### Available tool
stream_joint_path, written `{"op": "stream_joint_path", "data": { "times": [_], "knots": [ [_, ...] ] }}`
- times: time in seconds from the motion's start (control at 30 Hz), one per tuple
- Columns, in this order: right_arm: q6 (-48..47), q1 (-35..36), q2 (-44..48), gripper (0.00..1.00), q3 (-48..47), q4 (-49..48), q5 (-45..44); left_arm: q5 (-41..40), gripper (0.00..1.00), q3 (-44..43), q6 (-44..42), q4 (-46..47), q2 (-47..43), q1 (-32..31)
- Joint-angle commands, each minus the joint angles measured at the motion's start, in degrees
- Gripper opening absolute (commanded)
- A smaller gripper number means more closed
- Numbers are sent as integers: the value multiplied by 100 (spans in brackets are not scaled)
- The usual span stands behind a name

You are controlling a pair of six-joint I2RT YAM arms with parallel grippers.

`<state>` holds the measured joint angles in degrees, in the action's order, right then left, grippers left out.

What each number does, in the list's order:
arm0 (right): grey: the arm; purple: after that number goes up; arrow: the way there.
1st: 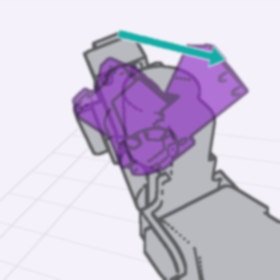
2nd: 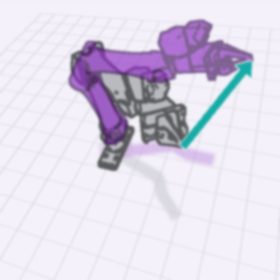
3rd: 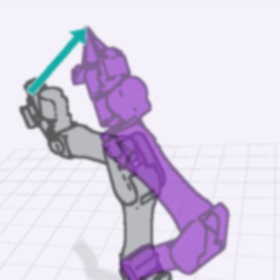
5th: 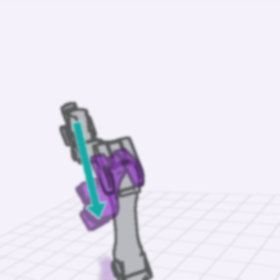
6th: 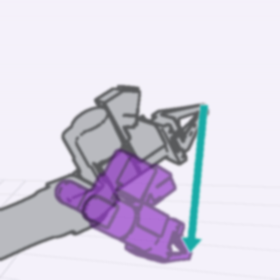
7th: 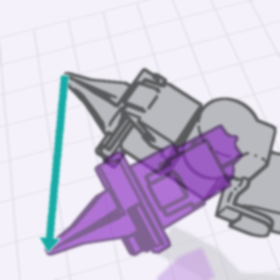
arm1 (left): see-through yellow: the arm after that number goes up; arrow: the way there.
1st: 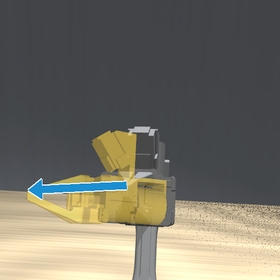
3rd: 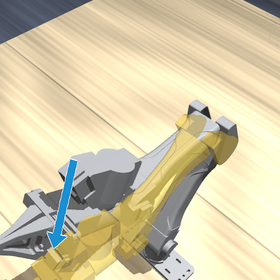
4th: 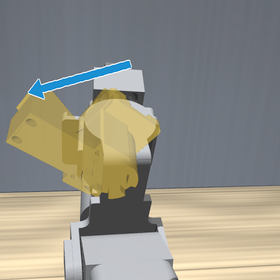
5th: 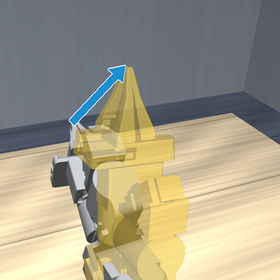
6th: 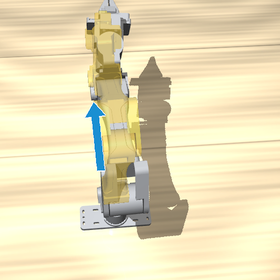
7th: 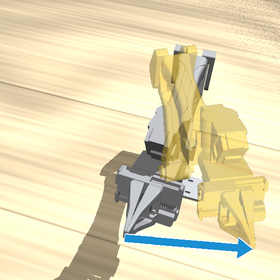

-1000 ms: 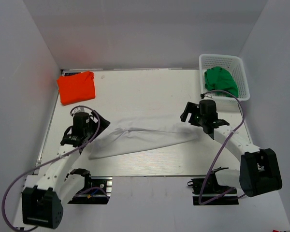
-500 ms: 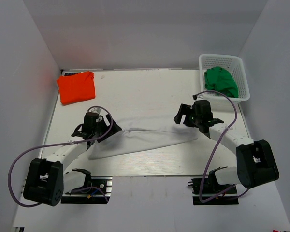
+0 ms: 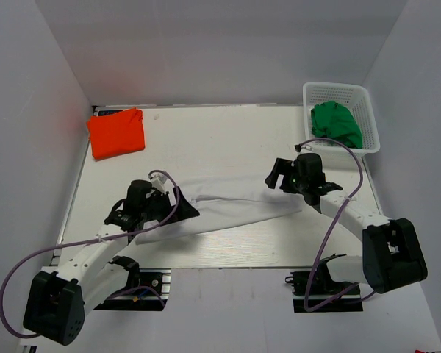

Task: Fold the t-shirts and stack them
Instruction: Fold the other side of the tshirt into a rectangle

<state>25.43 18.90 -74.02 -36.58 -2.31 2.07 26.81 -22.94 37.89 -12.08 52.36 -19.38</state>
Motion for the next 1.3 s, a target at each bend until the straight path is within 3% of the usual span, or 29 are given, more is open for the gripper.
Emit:
{"op": "stream_joint_path", "data": {
  "times": [0.0,0.23,0.37,0.5,0.53,0.57,0.67,0.97,1.1,1.27],
  "knots": [
    [-73,9,37,90,-16,-147,-354,1018,100,-193,-386,-285,142,-180],
    [-283,0,-279,90,-323,-253,-312,589,100,-1062,-782,-541,284,-356],
    [-319,9,-621,90,-613,-305,-68,-733,100,-1494,-732,-621,213,-356],
    [-258,9,-1070,90,-1034,-34,-48,-1599,100,-1774,-179,-1006,836,-217],
    [-232,0,-1280,90,-1131,-33,65,-1817,100,-2063,-124,-1477,1177,-216],
    [-179,9,-1351,90,-1167,-59,144,-2455,100,-2205,-28,-1734,1337,-216],
    [40,9,-1676,90,-1246,-208,619,-3189,100,-2356,446,-2097,1741,-216],
    [401,44,-1898,90,-922,-112,602,-3498,100,-1732,1247,-1193,2708,-49],
    [402,193,-1362,90,-439,-16,356,-3068,100,-2931,941,-1052,3876,22],
    [182,588,-220,90,728,204,452,-3207,100,-4400,467,-1183,5651,74]
  ]
}}
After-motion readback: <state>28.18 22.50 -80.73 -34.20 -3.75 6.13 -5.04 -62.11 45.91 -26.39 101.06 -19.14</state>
